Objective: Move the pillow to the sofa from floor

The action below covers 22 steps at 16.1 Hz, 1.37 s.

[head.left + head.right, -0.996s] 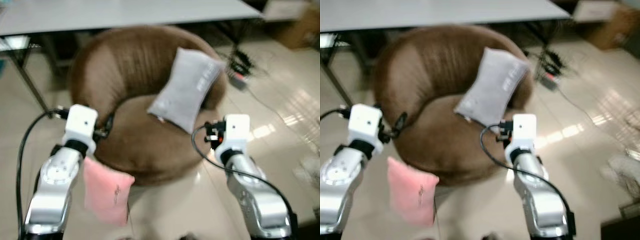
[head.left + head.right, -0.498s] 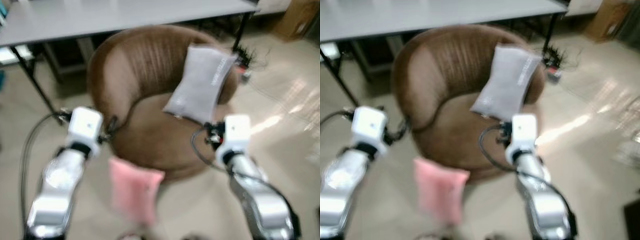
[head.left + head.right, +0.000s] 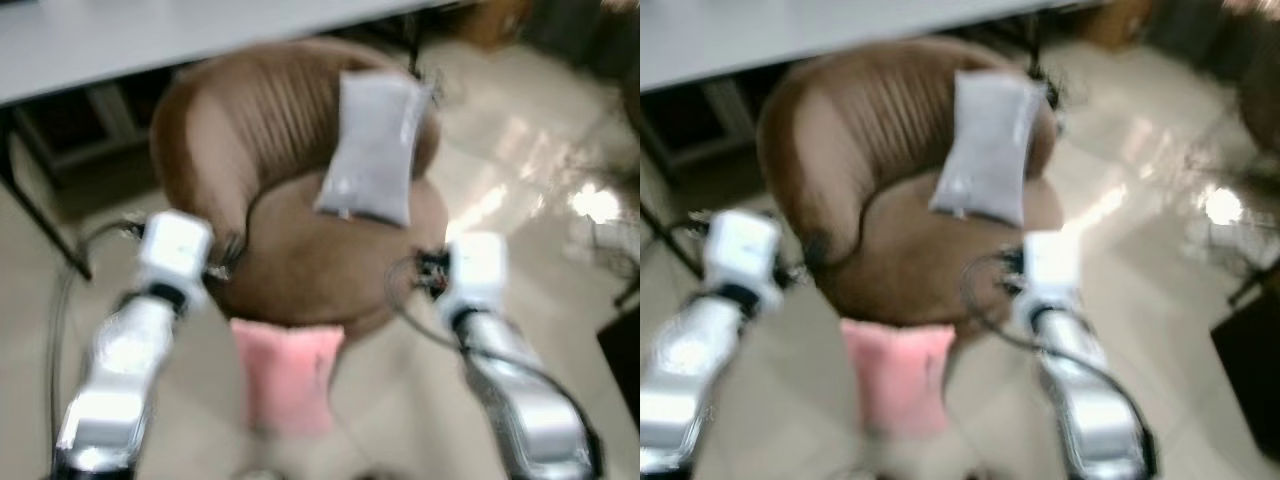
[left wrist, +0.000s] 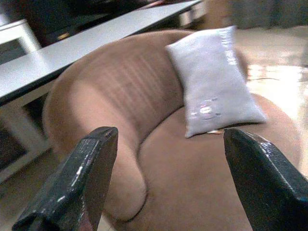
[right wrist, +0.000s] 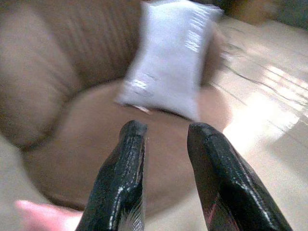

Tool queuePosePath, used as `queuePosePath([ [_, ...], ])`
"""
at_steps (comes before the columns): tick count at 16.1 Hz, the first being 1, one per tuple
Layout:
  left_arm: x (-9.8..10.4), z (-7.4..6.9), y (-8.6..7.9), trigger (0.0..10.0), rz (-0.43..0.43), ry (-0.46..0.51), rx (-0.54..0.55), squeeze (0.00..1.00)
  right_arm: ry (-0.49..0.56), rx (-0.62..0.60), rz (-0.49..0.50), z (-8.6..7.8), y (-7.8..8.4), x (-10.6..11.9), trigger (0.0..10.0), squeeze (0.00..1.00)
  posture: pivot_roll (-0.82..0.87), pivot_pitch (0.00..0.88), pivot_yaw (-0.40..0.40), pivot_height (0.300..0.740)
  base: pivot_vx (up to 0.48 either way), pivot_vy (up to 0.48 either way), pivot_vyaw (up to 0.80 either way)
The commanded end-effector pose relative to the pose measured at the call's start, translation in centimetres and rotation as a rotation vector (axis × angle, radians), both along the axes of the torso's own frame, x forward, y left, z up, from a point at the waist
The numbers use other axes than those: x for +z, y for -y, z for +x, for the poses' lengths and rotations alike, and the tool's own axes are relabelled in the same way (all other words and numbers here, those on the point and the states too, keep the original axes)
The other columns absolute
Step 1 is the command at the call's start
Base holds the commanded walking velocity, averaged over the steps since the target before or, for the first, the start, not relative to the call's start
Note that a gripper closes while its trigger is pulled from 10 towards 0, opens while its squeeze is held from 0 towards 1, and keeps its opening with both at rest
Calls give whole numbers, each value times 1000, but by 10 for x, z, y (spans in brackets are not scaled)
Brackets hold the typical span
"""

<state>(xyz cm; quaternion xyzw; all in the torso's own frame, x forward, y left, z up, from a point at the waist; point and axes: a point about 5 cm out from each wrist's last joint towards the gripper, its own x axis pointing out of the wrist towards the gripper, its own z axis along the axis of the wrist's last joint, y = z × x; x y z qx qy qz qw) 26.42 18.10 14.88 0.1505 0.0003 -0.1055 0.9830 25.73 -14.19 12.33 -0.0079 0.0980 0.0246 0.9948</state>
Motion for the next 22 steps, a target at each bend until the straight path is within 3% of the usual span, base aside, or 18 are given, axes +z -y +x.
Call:
queuePosePath([
  [1, 3, 0, -6, 10000, 15, 8, 17, 0, 22, 20, 9, 1, -6, 6, 10000, 0, -12, 67, 11, 740, 0, 458, -800],
  [22, 1, -2, -6, 10000, 26, -7, -2, 0, -4, 12, 14, -3, -5, 2, 10000, 0, -12, 87, 14, 740, 0, 458, -800],
])
